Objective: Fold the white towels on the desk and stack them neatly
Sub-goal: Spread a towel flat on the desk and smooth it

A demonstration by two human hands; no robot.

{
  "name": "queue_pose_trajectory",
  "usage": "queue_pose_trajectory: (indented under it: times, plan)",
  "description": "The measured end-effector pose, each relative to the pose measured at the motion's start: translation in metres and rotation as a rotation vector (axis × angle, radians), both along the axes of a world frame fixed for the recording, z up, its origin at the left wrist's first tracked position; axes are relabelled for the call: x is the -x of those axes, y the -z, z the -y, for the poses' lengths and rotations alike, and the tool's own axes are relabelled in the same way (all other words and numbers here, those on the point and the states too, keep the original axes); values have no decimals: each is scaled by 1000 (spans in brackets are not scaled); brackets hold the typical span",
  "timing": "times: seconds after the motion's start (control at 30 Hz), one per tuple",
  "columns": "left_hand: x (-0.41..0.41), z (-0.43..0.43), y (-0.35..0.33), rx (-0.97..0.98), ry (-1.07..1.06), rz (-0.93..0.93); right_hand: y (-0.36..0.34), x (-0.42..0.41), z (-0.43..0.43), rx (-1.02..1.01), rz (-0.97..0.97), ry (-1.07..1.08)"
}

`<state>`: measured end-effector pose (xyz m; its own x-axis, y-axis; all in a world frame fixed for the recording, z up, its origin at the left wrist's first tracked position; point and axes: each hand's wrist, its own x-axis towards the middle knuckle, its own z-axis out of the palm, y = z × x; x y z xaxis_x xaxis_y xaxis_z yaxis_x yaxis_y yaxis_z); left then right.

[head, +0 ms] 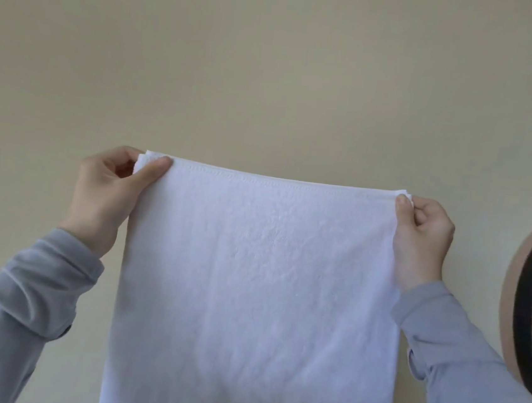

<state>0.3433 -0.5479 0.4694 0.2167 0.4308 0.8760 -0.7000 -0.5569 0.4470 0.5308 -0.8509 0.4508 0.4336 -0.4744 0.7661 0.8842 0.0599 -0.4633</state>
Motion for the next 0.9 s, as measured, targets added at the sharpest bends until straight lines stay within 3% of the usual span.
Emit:
queue_pose_trajectory:
  times: [0.2,0.4,0.67,0.9]
  plan:
    - [-14,42,8,31,36,35,-43,-13,41,85,18,41]
    - [19,15,77,110,-39,-137,-43,-15,-19,299,-13,-83]
    - [75,-12,246,248,-241,-473,154,-53,-149,614,-317,-405]
    - [150,-74,399,440,-558,-766,351,-10,-270,789,-575,-625]
